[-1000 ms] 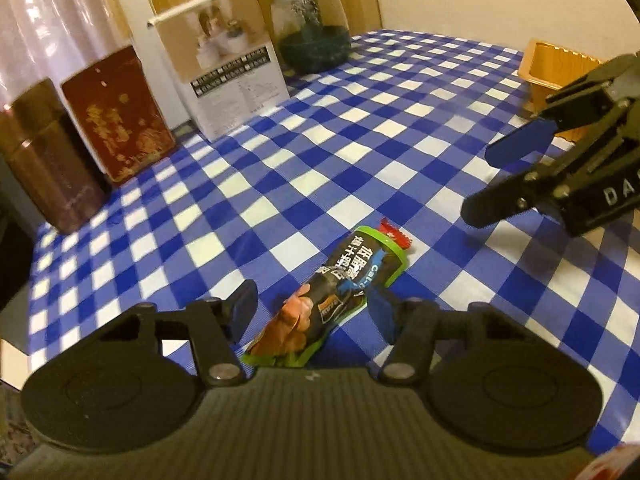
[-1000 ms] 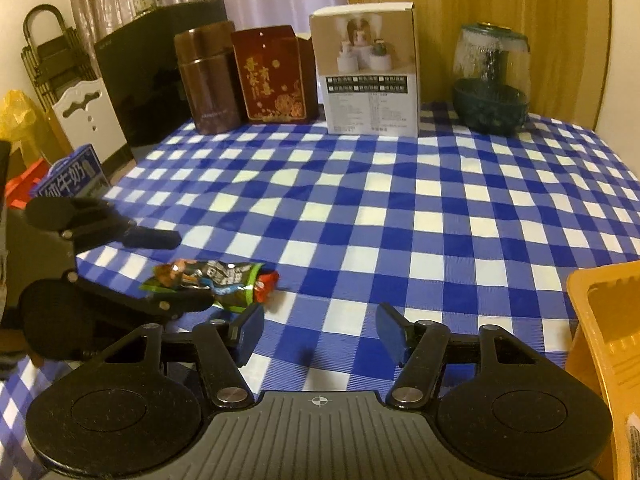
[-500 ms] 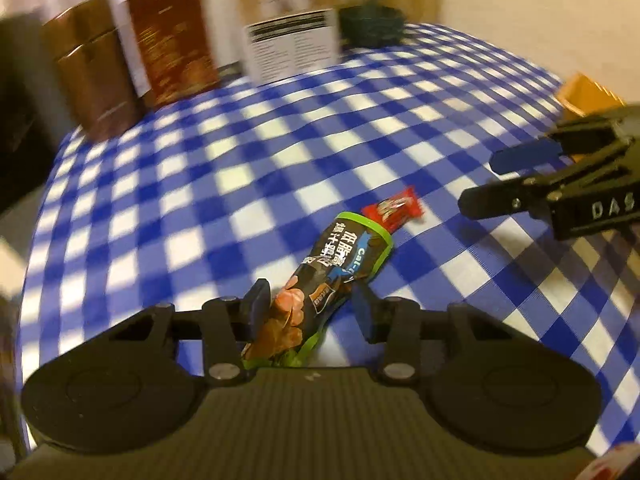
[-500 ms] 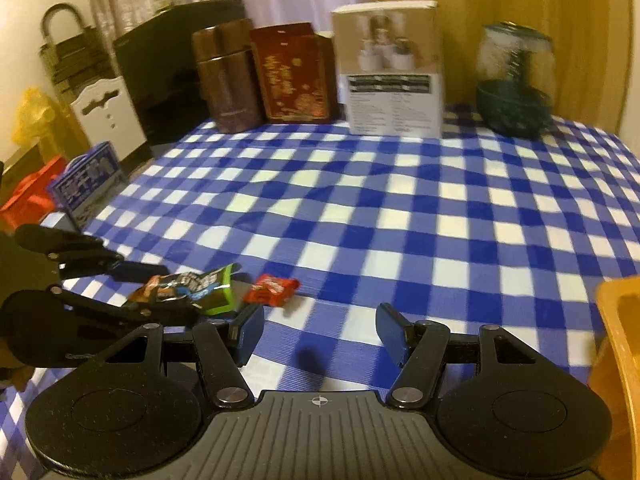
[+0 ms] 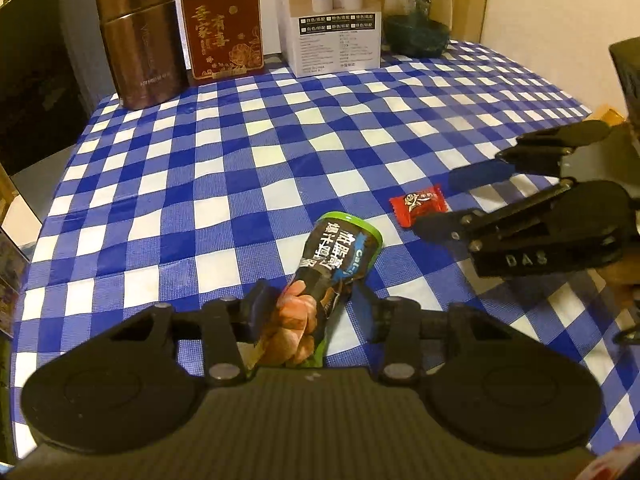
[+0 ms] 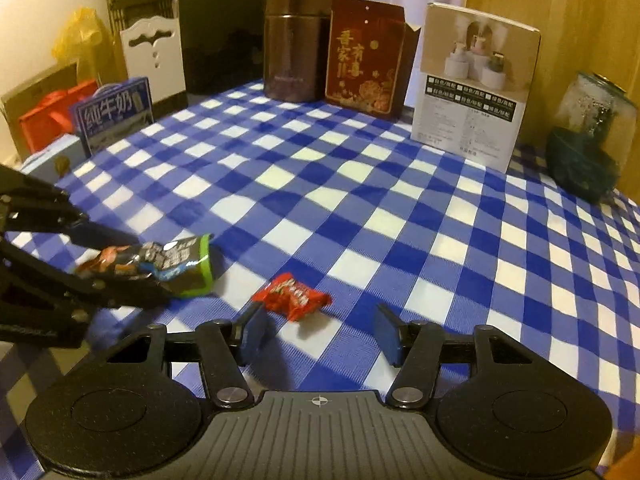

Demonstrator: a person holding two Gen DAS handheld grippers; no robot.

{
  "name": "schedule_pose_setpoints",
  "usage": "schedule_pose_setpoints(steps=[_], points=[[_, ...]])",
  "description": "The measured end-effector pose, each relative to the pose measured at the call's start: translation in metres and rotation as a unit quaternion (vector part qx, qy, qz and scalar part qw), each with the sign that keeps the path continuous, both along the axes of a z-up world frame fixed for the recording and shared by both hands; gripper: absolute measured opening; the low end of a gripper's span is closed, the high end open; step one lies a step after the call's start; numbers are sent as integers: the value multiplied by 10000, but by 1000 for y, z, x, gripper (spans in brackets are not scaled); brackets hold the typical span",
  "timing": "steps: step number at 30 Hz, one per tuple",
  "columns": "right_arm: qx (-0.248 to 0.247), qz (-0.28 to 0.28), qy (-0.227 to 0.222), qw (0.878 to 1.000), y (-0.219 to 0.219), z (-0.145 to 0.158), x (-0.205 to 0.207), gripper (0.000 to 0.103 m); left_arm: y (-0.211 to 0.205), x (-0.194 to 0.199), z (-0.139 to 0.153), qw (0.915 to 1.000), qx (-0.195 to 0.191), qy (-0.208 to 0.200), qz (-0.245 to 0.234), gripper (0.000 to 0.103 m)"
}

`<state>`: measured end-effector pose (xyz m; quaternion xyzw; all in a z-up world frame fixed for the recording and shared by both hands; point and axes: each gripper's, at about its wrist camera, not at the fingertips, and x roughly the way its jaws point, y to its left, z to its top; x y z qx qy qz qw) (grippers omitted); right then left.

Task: Organize snacks
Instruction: 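Grasp the small red candy with the right tool while the left tool holds the wrapper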

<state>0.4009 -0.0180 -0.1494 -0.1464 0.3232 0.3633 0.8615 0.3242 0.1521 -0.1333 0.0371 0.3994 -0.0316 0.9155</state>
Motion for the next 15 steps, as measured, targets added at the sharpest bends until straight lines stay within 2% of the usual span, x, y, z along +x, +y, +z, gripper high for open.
schedule_pose_setpoints(steps=[2,4,6,9,12,15], points=[[41,32,-62,10000,2,-1,4,55,1,0,-1,10000,23,-36,-10,49],[130,93,-75,9998,3,-2,6,50,5,-1,-1,10000,-57,-59,-4,50],[240,193,-14,9995,5,-3,7,37,7,-1,-2,9999,-84,-78,-19,50],[264,290,13,9992,8,-2,4,26,7,-1,-2,9999,-99,-91,-30,50],[265,265,55,9993,10,0,2,20,6,1,-2,9999,-129,-91,-24,49],[283,198,141,9993,10,2,-1,19,4,2,-2,9999,-101,-93,-62,48]])
